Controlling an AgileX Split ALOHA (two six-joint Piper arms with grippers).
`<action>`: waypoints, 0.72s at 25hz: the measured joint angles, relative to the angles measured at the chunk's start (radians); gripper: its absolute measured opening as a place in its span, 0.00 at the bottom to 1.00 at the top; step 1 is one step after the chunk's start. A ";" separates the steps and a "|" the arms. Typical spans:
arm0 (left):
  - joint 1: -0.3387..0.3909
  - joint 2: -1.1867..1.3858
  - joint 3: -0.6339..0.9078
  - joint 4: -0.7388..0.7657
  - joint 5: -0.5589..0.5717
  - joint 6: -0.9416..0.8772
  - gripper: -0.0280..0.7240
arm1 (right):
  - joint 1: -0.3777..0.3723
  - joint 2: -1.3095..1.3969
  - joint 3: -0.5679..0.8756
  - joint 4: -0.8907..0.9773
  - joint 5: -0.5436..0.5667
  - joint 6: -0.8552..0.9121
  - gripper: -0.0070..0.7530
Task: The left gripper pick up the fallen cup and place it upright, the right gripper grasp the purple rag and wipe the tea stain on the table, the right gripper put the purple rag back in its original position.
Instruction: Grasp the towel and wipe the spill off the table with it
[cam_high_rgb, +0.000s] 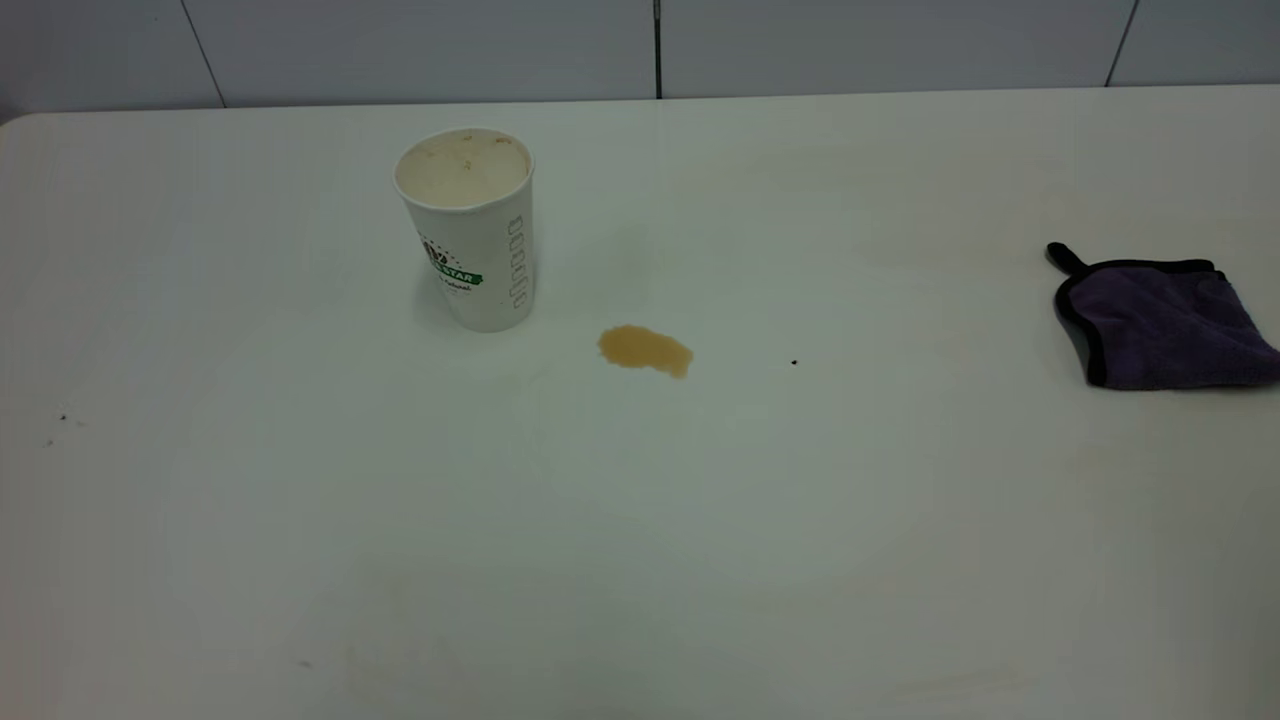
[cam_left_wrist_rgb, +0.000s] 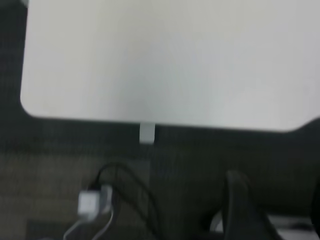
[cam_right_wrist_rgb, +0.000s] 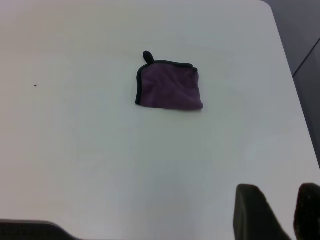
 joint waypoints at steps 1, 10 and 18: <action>0.000 -0.041 0.002 -0.004 -0.007 -0.004 0.54 | 0.000 0.000 0.000 0.000 0.000 0.000 0.32; 0.000 -0.262 0.026 -0.012 -0.007 -0.010 0.54 | 0.000 0.000 0.000 0.000 0.000 0.000 0.32; 0.000 -0.345 0.050 -0.012 -0.009 -0.010 0.54 | 0.000 0.000 0.000 0.000 0.000 0.000 0.32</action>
